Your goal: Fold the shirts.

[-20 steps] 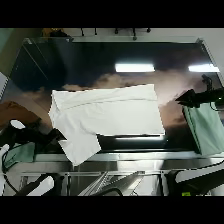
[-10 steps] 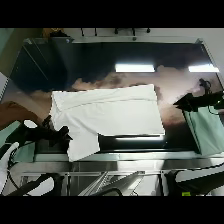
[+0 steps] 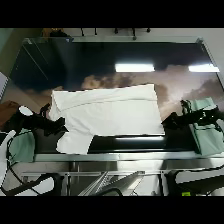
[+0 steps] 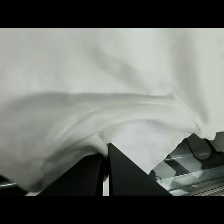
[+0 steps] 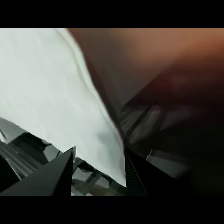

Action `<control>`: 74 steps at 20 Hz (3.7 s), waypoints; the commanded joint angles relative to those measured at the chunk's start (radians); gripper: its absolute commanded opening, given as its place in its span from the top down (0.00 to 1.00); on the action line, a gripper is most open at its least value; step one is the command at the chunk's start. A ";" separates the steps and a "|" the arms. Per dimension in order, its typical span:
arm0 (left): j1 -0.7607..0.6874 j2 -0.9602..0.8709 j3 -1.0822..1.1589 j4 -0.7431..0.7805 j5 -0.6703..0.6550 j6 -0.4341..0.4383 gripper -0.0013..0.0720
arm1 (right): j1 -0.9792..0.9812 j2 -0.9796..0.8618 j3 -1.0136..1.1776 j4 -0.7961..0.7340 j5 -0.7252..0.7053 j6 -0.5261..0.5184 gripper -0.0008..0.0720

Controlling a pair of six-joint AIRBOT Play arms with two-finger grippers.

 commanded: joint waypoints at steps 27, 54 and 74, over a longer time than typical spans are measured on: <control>0.022 0.151 0.310 0.030 -0.056 -0.012 0.95 | 0.041 0.334 -0.067 0.379 -0.311 -0.143 0.96; -0.150 -0.428 1.056 0.080 -0.234 -0.051 0.04 | 0.056 -0.176 0.254 0.379 -0.229 -0.342 0.16; -0.724 -0.734 1.056 -0.108 0.052 -0.049 0.95 | 0.150 0.092 0.487 0.348 0.069 -0.090 0.96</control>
